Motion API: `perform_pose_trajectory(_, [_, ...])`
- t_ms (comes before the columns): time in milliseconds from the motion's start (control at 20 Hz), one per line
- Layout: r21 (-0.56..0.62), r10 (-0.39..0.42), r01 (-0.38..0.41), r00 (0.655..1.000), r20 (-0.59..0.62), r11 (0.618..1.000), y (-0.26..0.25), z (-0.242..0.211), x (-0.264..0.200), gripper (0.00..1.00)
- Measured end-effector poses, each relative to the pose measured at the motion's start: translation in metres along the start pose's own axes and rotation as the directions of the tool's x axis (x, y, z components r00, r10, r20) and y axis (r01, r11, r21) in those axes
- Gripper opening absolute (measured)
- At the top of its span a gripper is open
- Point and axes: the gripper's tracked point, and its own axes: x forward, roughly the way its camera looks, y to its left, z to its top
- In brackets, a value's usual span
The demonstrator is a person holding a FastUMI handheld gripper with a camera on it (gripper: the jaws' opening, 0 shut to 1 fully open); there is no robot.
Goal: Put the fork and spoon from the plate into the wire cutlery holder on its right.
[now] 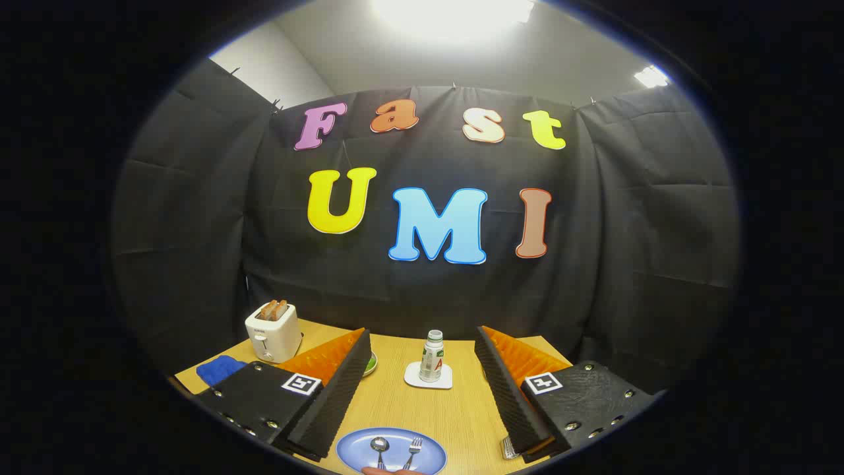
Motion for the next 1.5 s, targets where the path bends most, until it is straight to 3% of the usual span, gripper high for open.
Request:
perform_pose_trajectory(850, [0.004,0.001,-0.001,1.0,-0.008,1.0,0.0,0.0,0.0,0.96])
perform_pose_trajectory(1250, [-0.014,0.012,-0.013,0.996,-0.094,1.0,-0.002,-0.023,0.002,0.97])
perform_pose_trajectory(1500, [0.002,0.035,-0.036,0.978,-0.206,0.999,0.003,-0.057,0.007,0.97])
